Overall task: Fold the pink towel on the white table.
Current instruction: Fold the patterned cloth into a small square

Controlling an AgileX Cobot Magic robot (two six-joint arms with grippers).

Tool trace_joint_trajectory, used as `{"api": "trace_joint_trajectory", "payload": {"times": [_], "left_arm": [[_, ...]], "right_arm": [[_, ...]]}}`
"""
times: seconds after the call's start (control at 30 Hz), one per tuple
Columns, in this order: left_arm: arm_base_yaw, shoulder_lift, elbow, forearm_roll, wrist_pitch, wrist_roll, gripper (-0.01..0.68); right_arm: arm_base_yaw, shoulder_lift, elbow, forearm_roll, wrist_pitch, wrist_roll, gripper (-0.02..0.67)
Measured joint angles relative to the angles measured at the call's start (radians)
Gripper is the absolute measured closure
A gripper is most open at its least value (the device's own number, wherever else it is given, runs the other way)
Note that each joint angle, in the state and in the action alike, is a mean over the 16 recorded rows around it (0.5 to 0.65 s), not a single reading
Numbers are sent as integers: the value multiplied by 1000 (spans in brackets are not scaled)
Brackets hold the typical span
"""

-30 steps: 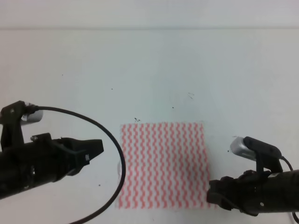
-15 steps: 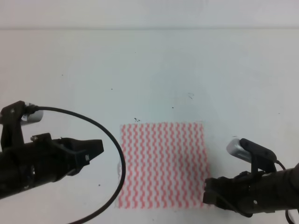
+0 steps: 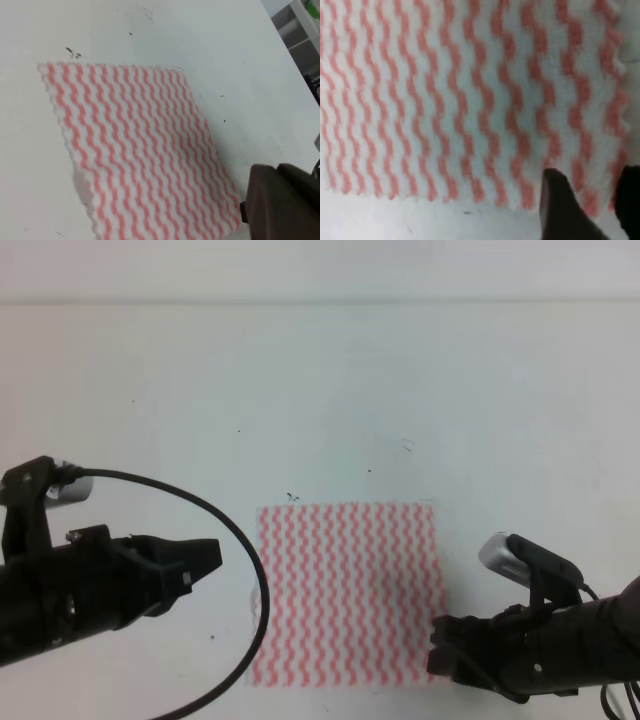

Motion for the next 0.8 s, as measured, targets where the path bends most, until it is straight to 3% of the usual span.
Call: {"api": "trace_joint_trajectory", "payload": {"times": [0.43, 0.8], "left_arm": [[0, 0, 1, 9, 1, 23, 675], [0, -1, 1, 36, -15, 146, 674]], "right_arm": [[0, 2, -20, 3, 2, 1, 632], [0, 6, -119, -8, 80, 0, 666]]}}
